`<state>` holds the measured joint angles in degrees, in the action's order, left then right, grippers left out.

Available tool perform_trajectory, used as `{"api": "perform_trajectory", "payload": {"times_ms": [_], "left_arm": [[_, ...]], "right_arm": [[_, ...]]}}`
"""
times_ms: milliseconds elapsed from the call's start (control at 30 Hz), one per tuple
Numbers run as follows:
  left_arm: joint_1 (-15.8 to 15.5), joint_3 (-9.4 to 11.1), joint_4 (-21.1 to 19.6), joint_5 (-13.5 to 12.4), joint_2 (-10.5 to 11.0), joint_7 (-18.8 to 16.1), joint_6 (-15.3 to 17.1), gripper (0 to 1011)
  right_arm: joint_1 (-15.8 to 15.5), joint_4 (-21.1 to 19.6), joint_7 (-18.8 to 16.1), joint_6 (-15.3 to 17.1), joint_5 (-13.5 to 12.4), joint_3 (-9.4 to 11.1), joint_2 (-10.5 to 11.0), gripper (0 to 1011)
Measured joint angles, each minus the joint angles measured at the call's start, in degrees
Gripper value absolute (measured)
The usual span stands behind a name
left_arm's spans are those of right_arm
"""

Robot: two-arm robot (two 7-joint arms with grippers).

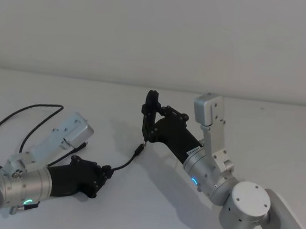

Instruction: Pick up the data cable with the one hand.

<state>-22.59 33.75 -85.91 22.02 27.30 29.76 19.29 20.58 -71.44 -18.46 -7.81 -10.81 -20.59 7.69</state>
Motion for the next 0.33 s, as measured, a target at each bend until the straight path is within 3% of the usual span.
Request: {"api": "perform_trajectory", "payload": {"times_ms": [333], "left_arm": [[0.0, 0.0, 0.0, 0.0, 0.0, 0.0, 0.0, 43]], "right_arm": [[0.05, 0.14, 0.06, -0.09, 0.08, 0.01, -0.05, 274]]}}
